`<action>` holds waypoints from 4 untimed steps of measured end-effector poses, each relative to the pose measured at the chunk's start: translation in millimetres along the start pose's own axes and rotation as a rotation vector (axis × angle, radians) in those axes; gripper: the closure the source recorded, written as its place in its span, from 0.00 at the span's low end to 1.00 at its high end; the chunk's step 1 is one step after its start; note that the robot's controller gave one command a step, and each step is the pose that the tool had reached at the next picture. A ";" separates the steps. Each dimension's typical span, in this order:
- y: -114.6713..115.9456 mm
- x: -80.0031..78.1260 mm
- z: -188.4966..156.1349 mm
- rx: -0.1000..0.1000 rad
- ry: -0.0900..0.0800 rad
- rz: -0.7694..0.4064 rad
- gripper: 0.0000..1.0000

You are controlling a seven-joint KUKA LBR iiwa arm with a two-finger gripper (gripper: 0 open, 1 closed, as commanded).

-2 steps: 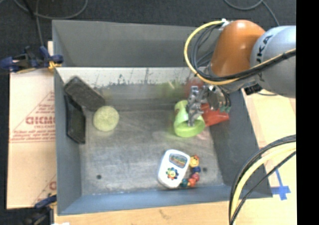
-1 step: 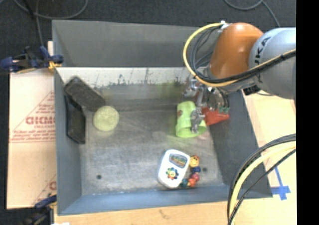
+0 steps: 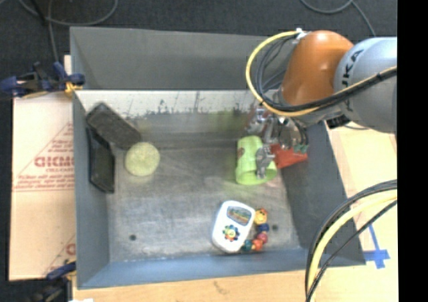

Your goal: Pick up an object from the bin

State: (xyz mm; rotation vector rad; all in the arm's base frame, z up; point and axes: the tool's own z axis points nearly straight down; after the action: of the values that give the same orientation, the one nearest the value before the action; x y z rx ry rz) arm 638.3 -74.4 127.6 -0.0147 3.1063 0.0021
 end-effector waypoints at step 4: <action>0.0 0.1 0.2 0.001 0.000 -0.002 1.00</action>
Offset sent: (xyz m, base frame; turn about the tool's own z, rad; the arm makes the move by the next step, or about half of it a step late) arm 0.0074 -0.0120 0.1467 -0.0095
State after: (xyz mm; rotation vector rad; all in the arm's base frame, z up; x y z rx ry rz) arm 638.2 -74.4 127.4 -0.0175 3.1068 0.0011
